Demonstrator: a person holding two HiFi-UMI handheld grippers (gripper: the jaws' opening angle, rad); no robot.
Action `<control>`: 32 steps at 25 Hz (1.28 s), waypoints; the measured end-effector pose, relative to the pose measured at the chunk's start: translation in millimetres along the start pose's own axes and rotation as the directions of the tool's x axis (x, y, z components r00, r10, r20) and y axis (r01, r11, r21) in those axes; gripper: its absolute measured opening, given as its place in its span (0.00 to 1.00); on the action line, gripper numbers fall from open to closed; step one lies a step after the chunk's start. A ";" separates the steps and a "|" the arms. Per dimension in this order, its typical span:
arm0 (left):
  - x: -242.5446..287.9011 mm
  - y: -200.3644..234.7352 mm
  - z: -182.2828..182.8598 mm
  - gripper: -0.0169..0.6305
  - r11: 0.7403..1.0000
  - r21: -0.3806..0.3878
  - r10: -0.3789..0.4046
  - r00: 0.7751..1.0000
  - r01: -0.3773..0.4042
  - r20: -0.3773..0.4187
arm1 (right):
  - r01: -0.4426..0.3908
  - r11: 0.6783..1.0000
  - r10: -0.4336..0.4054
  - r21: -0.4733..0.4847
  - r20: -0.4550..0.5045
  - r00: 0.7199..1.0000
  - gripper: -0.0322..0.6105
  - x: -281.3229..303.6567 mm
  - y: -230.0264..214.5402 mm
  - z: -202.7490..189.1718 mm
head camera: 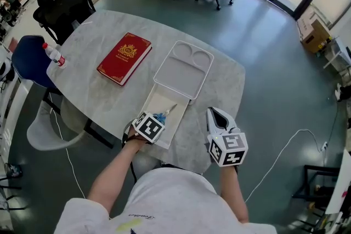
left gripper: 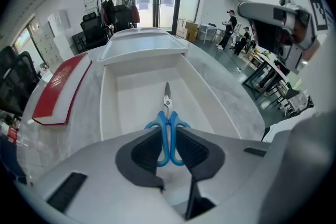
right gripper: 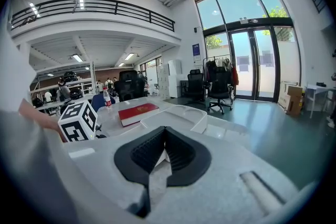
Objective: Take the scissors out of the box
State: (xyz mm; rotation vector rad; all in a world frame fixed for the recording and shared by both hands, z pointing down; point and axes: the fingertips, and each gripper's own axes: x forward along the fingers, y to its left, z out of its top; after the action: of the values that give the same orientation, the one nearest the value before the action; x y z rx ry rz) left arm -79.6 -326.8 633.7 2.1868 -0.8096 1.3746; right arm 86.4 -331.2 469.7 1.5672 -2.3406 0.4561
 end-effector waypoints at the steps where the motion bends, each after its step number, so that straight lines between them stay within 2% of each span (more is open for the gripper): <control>1: -3.3 0.9 0.1 0.15 1.000 -0.006 0.009 1.000 -0.009 0.009 | -0.006 1.000 0.006 -0.002 0.000 1.000 0.06 -0.7 0.8 0.1; 10: -28.2 8.0 -3.0 0.15 0.991 -0.093 0.101 0.992 -0.094 0.077 | -0.072 0.997 0.072 -0.032 0.001 0.997 0.06 -4.8 2.4 4.1; 18: -56.2 7.8 -7.8 0.15 0.963 -0.196 0.213 0.968 -0.185 0.134 | -0.141 0.988 0.142 -0.067 0.014 0.990 0.06 -8.5 1.4 10.7; 26: -93.9 4.5 0.2 0.15 0.922 -0.277 0.334 0.917 -0.269 0.220 | -0.198 0.976 0.202 -0.093 0.033 0.979 0.06 -15.2 2.3 17.1; 32: -129.1 -2.0 6.7 0.15 0.878 -0.353 0.432 0.851 -0.323 0.297 | -0.233 0.966 0.239 -0.108 0.046 0.970 0.06 -22.5 1.4 21.4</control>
State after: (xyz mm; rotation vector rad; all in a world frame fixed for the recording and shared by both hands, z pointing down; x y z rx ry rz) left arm -117.4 -297.7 513.6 2.1419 -1.5572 0.9223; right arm 92.1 -320.6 441.1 1.2782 -2.5658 0.3384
